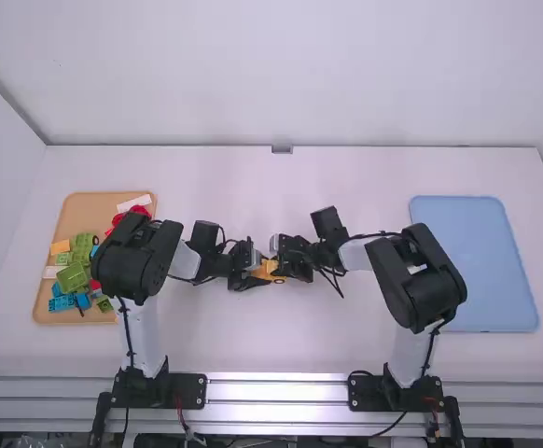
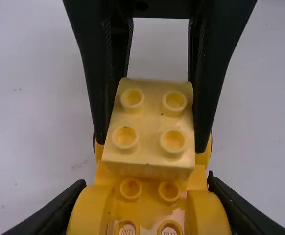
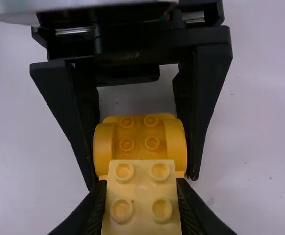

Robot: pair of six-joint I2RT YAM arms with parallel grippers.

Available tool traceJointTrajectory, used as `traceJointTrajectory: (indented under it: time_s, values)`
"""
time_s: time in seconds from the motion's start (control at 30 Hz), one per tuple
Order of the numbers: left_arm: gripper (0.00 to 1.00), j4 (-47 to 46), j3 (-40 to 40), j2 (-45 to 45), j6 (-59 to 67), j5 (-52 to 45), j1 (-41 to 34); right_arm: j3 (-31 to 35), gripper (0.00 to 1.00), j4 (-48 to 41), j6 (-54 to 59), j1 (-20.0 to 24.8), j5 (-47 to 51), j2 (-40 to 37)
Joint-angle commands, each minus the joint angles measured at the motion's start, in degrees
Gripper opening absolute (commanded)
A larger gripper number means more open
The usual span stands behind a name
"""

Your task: Assemble lego blocks to make yellow taxi

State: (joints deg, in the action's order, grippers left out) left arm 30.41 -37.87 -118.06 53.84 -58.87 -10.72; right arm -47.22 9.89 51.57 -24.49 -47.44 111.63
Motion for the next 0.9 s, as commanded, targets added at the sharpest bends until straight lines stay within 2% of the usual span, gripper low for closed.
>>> traceJointTrajectory:
  time_s: [0.0,0.17,0.23,0.27,0.33,0.43,0.63,0.87]
  values:
    - [0.52,-1.7,1.5,-1.0,-0.4,3.1,-0.5,-0.2,0.04,-1.0,-0.6,0.2,2.5,0.4]
    - [0.52,-1.6,1.6,-1.0,-0.4,3.1,-0.5,-1.3,0.12,-4.1,0.1,1.4,2.4,0.4]
    - [0.52,-1.6,1.6,-1.0,-0.5,3.1,-0.5,-1.6,0.22,-4.5,0.1,2.0,2.4,0.4]
    - [0.52,-1.6,1.6,-1.0,-0.4,3.1,-0.5,-1.6,0.32,-4.6,0.1,2.1,2.3,0.4]
    - [0.53,-1.6,1.5,-1.0,-0.4,3.1,-0.5,-1.6,0.4,-4.7,0.1,2.6,2.3,0.4]
    - [0.53,-1.6,1.5,-1.0,-0.4,3.0,-0.5,-1.6,0.48,-4.8,0.1,3.1,2.0,0.4]
    - [0.53,-1.6,1.6,-1.0,-0.5,3.1,-0.5,-1.6,0.5,-4.8,0.1,3.0,2.0,0.4]
    - [0.53,-1.6,1.6,-1.0,-0.5,3.1,-0.5,-1.6,0.52,-6.5,2.9,4.3,-5.2,-0.6]
